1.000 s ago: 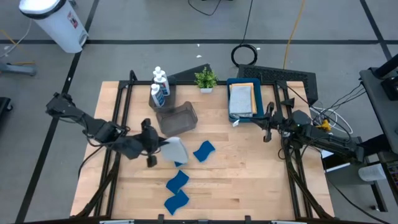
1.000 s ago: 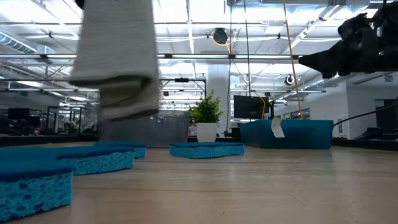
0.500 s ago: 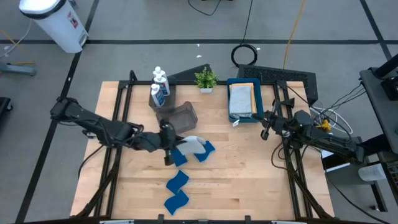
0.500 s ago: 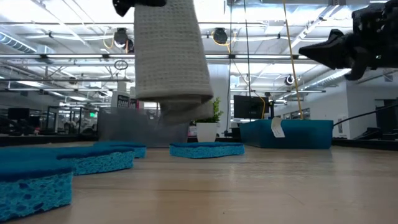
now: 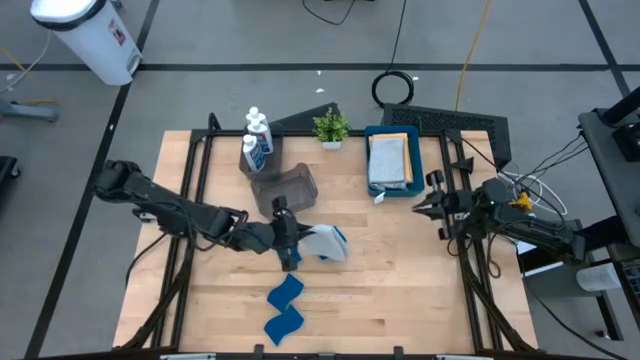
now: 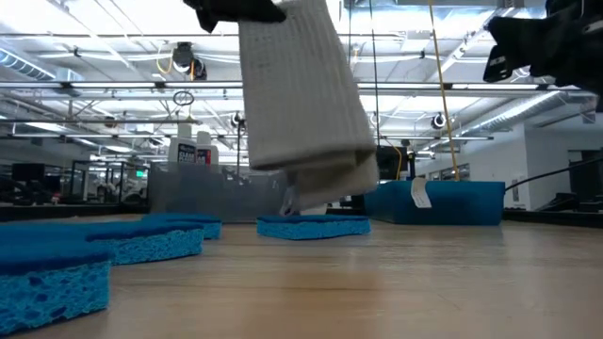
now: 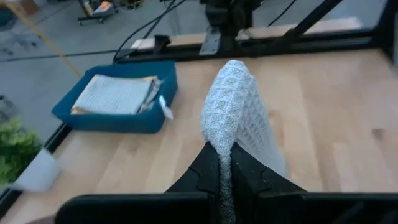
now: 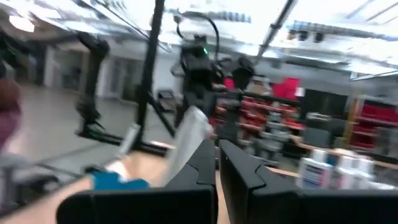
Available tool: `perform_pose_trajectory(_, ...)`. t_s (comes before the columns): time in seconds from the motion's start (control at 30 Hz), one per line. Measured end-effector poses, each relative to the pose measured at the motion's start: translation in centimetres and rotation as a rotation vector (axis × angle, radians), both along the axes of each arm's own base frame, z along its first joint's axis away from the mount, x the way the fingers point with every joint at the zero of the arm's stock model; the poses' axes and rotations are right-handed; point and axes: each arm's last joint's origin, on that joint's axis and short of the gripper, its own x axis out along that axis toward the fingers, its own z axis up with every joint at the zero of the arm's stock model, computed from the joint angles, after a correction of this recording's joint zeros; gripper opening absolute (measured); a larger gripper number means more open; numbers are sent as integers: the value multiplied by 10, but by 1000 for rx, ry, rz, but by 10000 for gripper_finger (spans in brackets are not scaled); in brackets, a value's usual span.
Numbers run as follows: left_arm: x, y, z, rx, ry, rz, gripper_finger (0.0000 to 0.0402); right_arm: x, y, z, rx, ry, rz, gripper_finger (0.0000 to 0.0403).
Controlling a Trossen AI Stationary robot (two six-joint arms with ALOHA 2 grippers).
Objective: Pick & Place Kitchen Items
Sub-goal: Put the gray towel into the blue bin
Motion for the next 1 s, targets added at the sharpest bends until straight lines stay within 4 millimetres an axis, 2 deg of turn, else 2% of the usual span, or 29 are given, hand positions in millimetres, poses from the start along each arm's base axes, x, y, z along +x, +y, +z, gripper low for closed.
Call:
perform_pose_trajectory(0.13,6,-5,-9,22,-4,61,11,-1,0,3,36,-16,16,0)
perform_pose_trajectory(0.23,8,-8,-7,39,-36,41,11,-1,0,3,105,1,36,0)
perform_pose_trajectory(0.43,13,-10,25,40,-40,17,11,-1,0,4,220,22,71,0)
perform_pose_trajectory(0.5,20,-10,25,28,-12,12,11,-1,0,3,217,22,70,0)
perform_pose_trajectory(0.63,31,-11,10,65,72,-18,11,-1,0,3,219,22,68,0)
perform_pose_trajectory(0.73,37,-12,16,83,77,-17,11,-1,0,3,223,19,53,0)
perform_pose_trajectory(0.83,44,-15,26,80,40,-12,11,0,-2,4,245,5,-8,0)
perform_pose_trajectory(1.0,54,-17,12,109,98,-33,11,2,-7,2,277,-6,-144,0)
